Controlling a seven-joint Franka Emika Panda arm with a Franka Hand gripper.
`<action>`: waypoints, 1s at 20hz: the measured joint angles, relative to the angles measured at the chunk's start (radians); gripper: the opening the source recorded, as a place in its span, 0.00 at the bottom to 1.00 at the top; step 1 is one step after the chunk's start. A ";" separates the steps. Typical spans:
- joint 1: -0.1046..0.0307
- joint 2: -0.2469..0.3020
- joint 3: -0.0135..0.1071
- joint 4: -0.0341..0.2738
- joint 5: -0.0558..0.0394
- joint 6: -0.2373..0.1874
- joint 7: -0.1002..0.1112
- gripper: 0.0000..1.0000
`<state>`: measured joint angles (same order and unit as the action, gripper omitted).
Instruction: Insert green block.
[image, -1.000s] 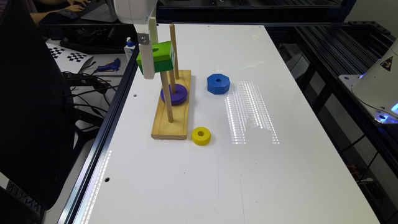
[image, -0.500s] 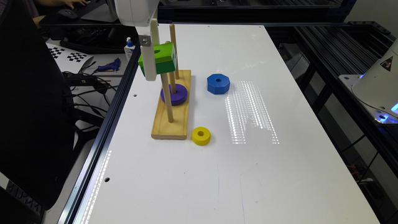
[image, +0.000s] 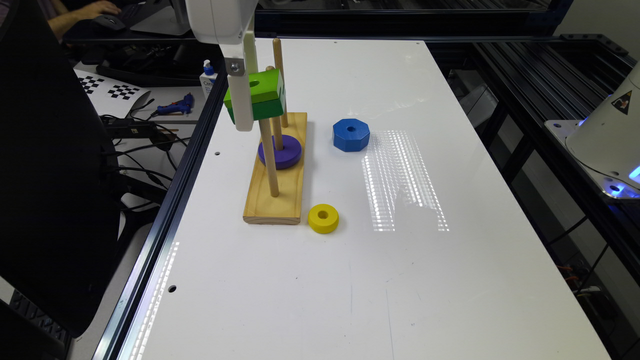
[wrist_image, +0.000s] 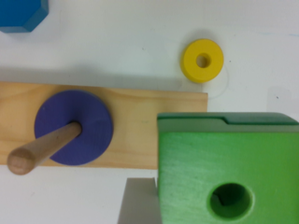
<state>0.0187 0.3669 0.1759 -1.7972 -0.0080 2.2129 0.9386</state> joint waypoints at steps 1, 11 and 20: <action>0.000 0.000 0.000 0.000 0.0000 -0.001 0.000 0.00; 0.002 -0.002 0.000 -0.005 0.0000 -0.012 0.001 0.00; 0.002 -0.001 0.000 -0.013 0.0000 -0.011 0.002 0.00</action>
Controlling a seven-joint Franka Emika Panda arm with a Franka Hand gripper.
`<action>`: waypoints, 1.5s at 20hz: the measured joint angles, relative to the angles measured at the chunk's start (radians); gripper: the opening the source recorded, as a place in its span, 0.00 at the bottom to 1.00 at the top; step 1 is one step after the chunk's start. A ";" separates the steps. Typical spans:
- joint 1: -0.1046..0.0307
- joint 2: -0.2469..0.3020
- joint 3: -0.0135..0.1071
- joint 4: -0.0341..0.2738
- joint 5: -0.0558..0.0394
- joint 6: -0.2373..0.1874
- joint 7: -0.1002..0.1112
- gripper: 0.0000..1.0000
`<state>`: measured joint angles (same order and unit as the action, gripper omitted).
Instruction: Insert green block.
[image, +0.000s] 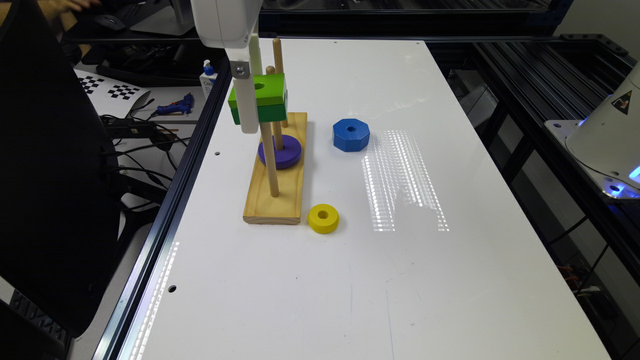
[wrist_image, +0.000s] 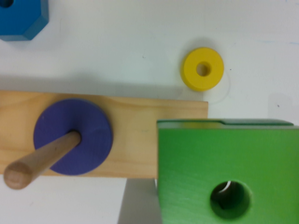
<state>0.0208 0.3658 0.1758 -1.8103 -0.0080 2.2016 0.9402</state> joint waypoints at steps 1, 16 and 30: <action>0.000 0.001 0.000 -0.006 0.0000 0.005 0.000 0.00; 0.000 0.005 0.000 -0.015 -0.0002 0.018 0.000 0.00; 0.000 0.058 -0.003 -0.023 -0.0090 0.069 0.000 0.00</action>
<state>0.0207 0.4241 0.1728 -1.8332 -0.0170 2.2705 0.9406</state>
